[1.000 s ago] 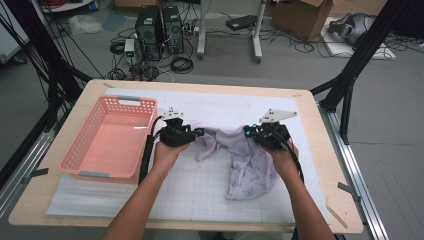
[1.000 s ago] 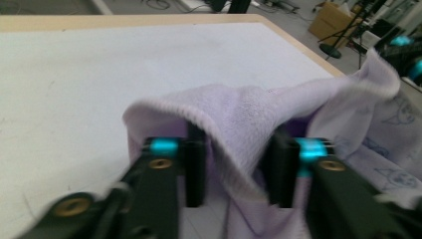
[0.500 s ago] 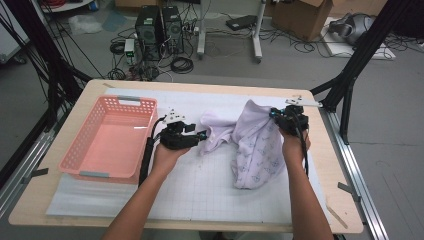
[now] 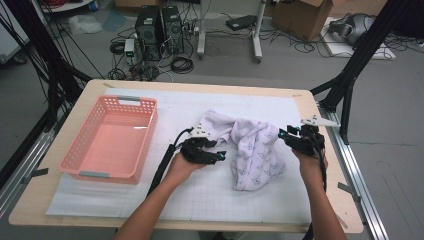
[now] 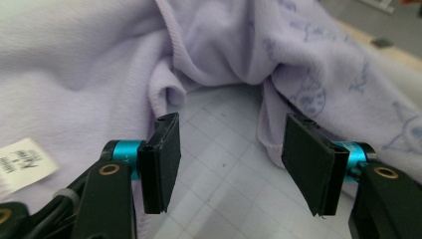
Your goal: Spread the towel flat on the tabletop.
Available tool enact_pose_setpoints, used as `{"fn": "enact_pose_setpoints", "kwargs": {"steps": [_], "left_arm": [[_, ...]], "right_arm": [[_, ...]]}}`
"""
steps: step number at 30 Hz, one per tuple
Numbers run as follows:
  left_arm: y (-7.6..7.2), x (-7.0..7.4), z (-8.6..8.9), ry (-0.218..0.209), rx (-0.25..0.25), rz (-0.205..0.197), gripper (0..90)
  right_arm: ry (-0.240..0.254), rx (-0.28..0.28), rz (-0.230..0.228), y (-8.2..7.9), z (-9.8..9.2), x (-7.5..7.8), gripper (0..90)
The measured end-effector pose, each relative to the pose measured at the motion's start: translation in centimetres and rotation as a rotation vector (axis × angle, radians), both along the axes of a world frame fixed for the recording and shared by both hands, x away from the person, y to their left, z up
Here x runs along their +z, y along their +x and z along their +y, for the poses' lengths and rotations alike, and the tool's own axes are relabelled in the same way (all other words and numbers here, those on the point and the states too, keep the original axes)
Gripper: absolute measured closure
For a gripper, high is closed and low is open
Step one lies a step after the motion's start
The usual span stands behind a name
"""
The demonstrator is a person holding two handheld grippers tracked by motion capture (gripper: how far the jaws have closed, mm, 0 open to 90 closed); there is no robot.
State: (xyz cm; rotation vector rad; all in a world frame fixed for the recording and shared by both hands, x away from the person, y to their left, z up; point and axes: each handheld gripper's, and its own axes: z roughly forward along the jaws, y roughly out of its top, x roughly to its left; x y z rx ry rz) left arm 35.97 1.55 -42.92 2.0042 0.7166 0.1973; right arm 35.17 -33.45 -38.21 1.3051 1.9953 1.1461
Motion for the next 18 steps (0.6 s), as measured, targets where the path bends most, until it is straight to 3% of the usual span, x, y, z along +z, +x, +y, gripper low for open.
{"fn": "enact_pose_setpoints", "kwargs": {"steps": [1, 2, 3, 5, 6, 7, 9, 10, 11, 15, 16, 17, 18], "left_arm": [[0.0, 0.0, 0.0, 0.000, 0.000, 0.000, 39.1], [0.0, -0.1, -0.3, 0.033, 0.004, -0.021, 38.5], [0.2, -0.3, -0.7, 0.102, 0.039, -0.066, 37.3], [0.5, -0.4, -0.7, 0.130, 0.100, -0.093, 32.8], [0.5, -0.4, -0.7, 0.130, 0.100, -0.093, 30.8], [1.0, -0.6, -0.3, 0.153, 0.153, -0.097, 29.3], [1.6, -1.1, 0.1, 0.161, 0.181, -0.057, 27.8], [1.6, -1.1, 0.1, 0.161, 0.181, -0.057, 27.9], [2.0, -1.8, 0.2, 0.187, 0.174, -0.017, 28.8], [2.0, -2.0, -0.1, 0.204, 0.171, -0.025, 29.5], [2.0, -2.0, -0.1, 0.206, 0.167, -0.030, 33.8], [1.9, -1.9, -0.1, 0.205, 0.162, -0.033, 40.9], [1.8, -1.7, 0.0, 0.210, 0.157, -0.037, 40.9]], "right_arm": [[-0.007, 0.010, 0.009, -0.6, -0.3, -0.4, 52.6], [-0.012, 0.017, 0.019, -1.2, -0.6, -0.8, 49.4], [-0.018, 0.025, 0.026, -1.8, -0.8, -1.3, 46.4], [-0.002, 0.066, 0.047, -3.0, -1.2, -2.5, 38.3], [0.008, 0.091, 0.063, -3.5, -1.2, -3.2, 35.1], [0.019, 0.121, 0.070, -3.9, -1.1, -3.8, 33.0], [0.037, 0.173, 0.097, -4.7, -0.6, -4.9, 28.8], [0.050, 0.198, 0.110, -4.9, -0.3, -5.3, 28.0], [0.048, 0.218, 0.121, -5.0, 0.2, -5.7, 26.5], [-0.005, 0.255, 0.149, -4.9, 1.7, -6.4, 26.5], [-0.044, 0.255, 0.173, -4.7, 2.5, -6.7, 30.0], [-0.046, 0.246, 0.172, -4.8, 2.6, -6.7, 37.9], [-0.046, 0.246, 0.172, -4.8, 2.6, -6.7, 37.9]]}}
